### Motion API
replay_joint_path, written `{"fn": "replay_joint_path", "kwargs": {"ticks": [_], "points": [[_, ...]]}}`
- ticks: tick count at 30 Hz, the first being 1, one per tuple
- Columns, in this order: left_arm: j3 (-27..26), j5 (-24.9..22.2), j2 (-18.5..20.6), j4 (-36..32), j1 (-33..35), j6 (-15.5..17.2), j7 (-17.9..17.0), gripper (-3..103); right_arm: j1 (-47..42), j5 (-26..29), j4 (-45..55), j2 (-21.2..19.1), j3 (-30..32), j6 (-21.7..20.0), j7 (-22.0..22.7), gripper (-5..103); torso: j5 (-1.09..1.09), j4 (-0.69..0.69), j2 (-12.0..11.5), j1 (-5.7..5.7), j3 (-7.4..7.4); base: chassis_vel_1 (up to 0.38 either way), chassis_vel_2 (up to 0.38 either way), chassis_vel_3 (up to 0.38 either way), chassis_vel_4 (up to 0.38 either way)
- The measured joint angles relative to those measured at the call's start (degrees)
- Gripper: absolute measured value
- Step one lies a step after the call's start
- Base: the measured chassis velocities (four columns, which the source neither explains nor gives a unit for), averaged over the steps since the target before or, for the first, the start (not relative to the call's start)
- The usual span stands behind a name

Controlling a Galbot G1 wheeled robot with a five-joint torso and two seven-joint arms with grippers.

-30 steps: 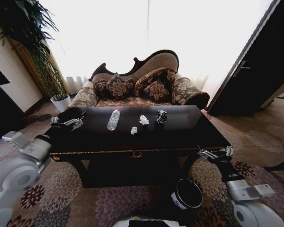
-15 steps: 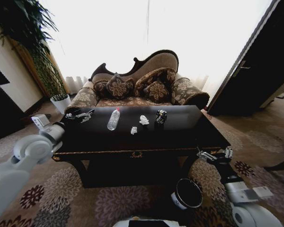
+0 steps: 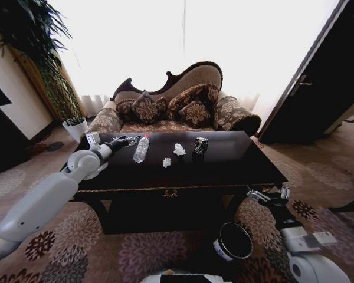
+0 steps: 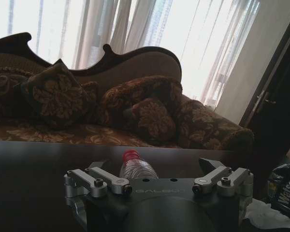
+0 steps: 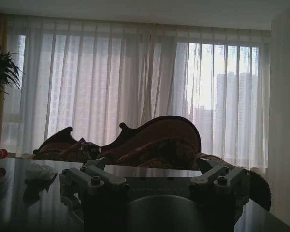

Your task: Move to the front of the table and place the trash on the table into the trash bin.

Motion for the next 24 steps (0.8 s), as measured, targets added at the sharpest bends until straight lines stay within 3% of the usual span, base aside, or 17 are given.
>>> {"fn": "replay_joint_path", "kwargs": {"ticks": [12, 15, 24], "points": [[0.76, -5.07, -0.73, -4.30, 1.27, 7.57, -5.43, 100, 0.52, 0.04, -0.78, -0.21, -0.18, -0.08, 0.00, 100, -0.01, 0.02, 0.01, -0.02, -0.01, 0.000, 0.000, 0.000, 0.000], [1.46, -7.17, -0.65, -5.09, -0.59, 10.33, -7.99, 100, 0.51, 0.03, -0.78, -0.25, -0.20, -0.11, 0.00, 100, 0.00, 0.01, 0.01, -0.01, -0.01, 0.000, 0.000, 0.000, 0.000], [4.67, -11.79, -1.54, -3.23, -6.12, 13.81, -14.16, 100, 0.60, -0.04, -1.27, -0.21, -0.37, -0.10, 0.01, 100, 0.00, 0.00, 0.01, -0.01, 0.00, 0.000, 0.000, 0.000, 0.000]]}}
